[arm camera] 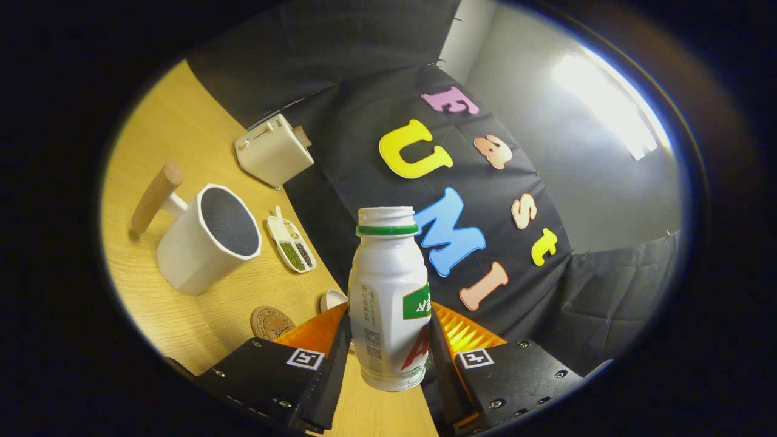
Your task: Take the bottle from table, then pour the juice into the cup, finally place the bottle on the coaster
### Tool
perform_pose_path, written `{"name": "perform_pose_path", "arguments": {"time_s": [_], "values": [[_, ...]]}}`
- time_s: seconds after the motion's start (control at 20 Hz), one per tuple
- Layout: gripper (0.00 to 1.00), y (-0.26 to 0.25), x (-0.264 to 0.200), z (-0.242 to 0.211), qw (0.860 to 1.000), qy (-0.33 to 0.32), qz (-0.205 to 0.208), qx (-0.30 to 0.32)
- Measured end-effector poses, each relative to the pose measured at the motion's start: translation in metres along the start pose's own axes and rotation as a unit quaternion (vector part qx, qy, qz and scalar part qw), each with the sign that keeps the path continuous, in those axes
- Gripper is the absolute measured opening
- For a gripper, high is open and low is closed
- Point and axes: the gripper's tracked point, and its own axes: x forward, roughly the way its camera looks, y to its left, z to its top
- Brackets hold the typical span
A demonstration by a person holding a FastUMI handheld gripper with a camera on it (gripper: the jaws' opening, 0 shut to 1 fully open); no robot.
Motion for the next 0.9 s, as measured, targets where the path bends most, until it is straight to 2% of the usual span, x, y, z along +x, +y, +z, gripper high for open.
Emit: {"name": "perform_pose_path", "arguments": {"time_s": [0.35,0.7,0.9], "values": [[0.66,0.026,0.0,0.022,0.996,-0.015,0.009,-0.092],[0.65,0.038,-0.003,0.028,0.983,-0.026,-0.003,-0.183],[0.66,0.043,-0.003,0.03,0.976,-0.032,-0.006,-0.214]]}}
